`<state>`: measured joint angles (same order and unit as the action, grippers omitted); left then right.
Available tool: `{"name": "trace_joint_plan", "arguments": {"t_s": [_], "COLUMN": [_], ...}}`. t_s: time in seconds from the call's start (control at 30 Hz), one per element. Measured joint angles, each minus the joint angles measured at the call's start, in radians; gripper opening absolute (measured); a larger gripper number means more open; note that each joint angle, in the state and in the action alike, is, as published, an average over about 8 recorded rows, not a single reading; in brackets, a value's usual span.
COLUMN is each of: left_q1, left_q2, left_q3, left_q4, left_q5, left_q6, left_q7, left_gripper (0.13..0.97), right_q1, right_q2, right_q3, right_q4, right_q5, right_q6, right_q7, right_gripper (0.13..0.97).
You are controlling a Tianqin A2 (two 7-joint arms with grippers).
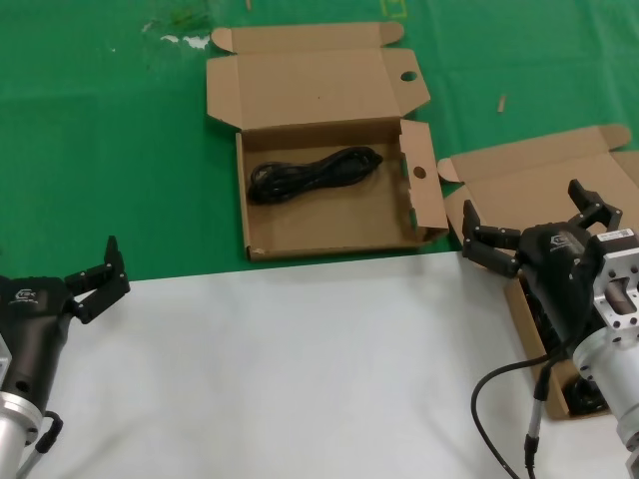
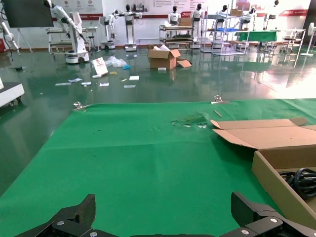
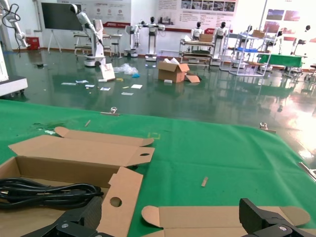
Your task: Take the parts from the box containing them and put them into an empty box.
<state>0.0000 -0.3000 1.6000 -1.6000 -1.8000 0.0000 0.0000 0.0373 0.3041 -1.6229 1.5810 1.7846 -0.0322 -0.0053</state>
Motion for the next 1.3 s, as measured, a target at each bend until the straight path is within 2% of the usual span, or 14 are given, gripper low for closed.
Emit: {"name": "trace_joint_plan", "arguments": {"t_s": [1.3], "left_q1": [0.0], "left_q2": [0.0], "left_q3": [0.0], "left_q4": [0.0], "left_q5": [0.0], "left_q6": [0.0], "left_q7": [0.0], "left_gripper": [0.966], "right_q1": [0.0], "right_q2": [0.0], "right_q3": [0.0], "right_q4": [0.0], "right_q5": [0.0], "right_q6": [0.0], "right_q7": [0.0], "right_gripper": [0.966]}}
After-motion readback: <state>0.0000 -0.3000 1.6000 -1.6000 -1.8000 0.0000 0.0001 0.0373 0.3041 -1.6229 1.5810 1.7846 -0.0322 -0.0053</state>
